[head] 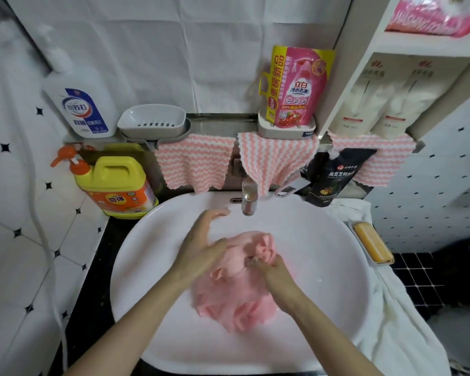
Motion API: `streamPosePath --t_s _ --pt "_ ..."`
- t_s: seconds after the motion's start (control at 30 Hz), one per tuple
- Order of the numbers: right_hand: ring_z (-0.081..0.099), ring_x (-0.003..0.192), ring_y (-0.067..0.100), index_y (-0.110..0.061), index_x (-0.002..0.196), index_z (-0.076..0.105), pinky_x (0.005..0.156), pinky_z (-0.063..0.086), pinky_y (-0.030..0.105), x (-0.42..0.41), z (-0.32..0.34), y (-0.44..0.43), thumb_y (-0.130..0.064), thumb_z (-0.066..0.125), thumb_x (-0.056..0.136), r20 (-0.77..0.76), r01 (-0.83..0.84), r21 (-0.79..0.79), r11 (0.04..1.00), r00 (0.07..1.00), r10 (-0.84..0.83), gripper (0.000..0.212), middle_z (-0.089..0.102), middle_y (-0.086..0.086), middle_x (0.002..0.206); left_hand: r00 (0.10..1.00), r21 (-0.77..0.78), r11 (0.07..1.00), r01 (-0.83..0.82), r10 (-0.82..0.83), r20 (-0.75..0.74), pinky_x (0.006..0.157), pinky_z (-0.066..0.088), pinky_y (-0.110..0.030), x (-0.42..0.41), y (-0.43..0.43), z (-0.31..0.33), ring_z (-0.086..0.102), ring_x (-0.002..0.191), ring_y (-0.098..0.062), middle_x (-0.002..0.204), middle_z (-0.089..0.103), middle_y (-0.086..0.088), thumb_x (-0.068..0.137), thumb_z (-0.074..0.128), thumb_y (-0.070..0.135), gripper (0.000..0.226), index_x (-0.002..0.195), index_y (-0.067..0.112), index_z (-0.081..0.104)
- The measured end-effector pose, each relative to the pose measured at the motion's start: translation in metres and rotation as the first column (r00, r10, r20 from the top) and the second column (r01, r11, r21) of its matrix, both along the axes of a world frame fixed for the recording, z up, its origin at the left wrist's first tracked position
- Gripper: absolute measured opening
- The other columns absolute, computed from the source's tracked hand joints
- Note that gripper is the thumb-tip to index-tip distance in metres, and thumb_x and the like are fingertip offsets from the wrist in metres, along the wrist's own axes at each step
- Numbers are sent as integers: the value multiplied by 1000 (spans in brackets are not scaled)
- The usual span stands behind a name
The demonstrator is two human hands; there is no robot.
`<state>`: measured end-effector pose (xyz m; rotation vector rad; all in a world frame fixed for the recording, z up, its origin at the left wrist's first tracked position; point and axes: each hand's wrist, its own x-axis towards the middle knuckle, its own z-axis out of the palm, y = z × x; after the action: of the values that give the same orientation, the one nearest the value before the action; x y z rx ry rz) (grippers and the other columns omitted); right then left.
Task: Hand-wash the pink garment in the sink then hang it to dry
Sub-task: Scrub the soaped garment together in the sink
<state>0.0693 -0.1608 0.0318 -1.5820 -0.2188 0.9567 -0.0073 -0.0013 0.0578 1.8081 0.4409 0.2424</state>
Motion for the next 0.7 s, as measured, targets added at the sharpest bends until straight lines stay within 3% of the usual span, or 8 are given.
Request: streamPosePath --t_s 0.07,0.13,0.23,0.3,0.4,0.5,0.6,0.7 --pt "65 88 29 -2 104 64 79 53 37 6 3 -4 -14 59 78 -126 8 101 995 992 5 28 68 20 98 957 244 932 267 -227 -180 112 7 -22 3 11 -11 36 129 2 136 43 18 69 58 42 57 122 42 37" --pt "66 94 34 0 107 64 88 51 46 13 12 -6 -9 59 78 -191 4 161 987 981 27 30 67 26 106 898 189 917 352 -273 -346 106 21 -29 5 13 -21 53 112 -6 119 58 14 76 61 39 45 117 43 44" --pt "70 86 27 -2 105 63 74 58 37 26 19 -13 2 52 89 -245 82 218 973 969 -27 19 72 18 97 904 95 937 336 -292 -311 61 38 -21 5 14 -15 50 63 -4 67 56 10 86 62 26 10 83 20 55" --pt "71 82 24 -2 107 61 66 58 33 35 25 -16 2 49 91 -260 134 236 962 963 -70 20 73 14 93 916 65 939 339 -314 -250 54 31 -20 4 17 -10 41 58 -2 60 44 11 87 62 19 25 66 22 50" --pt "71 75 21 -3 104 61 60 58 32 47 41 -14 0 51 91 -266 194 263 945 956 -122 17 73 12 86 977 123 971 204 -195 -87 51 32 -21 5 18 4 39 57 -5 59 44 9 87 59 20 21 68 18 52" --pt "71 75 22 -5 96 65 64 59 32 61 54 -10 2 54 88 -195 155 271 950 975 -103 16 73 10 86 998 -22 1000 21 -19 56 50 37 -20 14 20 23 47 59 -12 68 52 -2 95 52 15 14 86 4 56" --pt "67 80 20 -11 98 64 69 56 29 75 53 -9 14 55 84 -17 76 214 974 997 -74 30 71 5 87 996 -227 971 -69 81 43 66 44 -20 24 21 29 56 76 -11 87 61 -5 97 48 11 11 100 15 57" --pt "64 85 11 -21 111 60 72 55 24 85 41 -12 15 58 82 22 41 239 970 999 -48 46 67 1 99 988 -449 880 -153 126 -89 54 48 -20 26 25 23 62 63 -12 82 65 -7 95 53 12 16 103 25 48"
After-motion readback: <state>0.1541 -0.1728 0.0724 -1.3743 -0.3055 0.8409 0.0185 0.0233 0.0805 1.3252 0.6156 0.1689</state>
